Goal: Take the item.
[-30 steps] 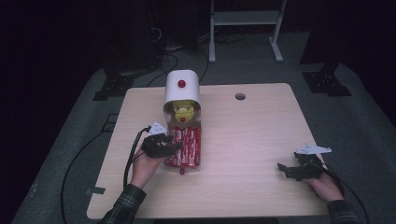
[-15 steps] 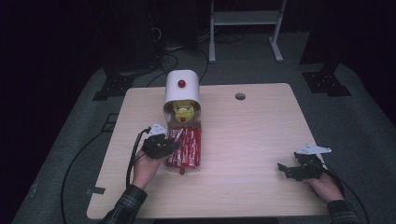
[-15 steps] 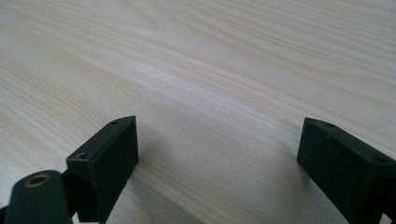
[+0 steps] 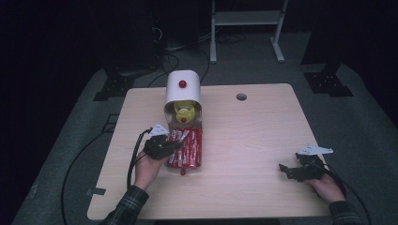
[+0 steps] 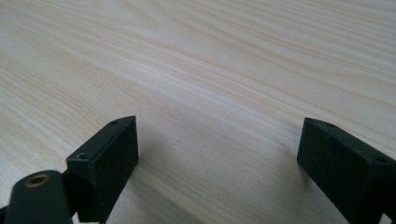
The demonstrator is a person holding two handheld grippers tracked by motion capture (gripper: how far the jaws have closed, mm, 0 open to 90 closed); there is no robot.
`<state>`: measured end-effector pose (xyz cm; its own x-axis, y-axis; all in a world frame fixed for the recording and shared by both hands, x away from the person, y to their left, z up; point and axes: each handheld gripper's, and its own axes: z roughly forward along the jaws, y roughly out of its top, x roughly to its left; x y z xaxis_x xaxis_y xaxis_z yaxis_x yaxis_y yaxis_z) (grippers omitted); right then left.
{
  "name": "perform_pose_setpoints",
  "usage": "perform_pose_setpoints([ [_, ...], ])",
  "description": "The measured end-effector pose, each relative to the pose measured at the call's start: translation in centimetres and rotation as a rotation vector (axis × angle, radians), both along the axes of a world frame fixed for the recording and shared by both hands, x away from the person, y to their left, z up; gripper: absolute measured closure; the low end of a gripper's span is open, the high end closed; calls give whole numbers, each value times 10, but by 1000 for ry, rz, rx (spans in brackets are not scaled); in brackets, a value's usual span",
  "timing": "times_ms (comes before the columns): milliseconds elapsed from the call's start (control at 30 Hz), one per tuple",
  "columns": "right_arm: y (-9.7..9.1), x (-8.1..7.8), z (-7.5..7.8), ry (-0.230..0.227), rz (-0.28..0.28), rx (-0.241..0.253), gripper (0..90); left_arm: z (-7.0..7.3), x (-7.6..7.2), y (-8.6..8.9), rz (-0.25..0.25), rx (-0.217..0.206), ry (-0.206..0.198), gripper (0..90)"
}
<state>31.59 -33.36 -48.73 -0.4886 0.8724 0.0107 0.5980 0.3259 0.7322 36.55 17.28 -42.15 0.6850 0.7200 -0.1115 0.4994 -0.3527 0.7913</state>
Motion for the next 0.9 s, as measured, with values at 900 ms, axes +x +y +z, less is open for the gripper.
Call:
perform_pose_setpoints([
  [900,0,0,0,0,1,0,115,22,-12,0,-81,-75,-60,842],
])
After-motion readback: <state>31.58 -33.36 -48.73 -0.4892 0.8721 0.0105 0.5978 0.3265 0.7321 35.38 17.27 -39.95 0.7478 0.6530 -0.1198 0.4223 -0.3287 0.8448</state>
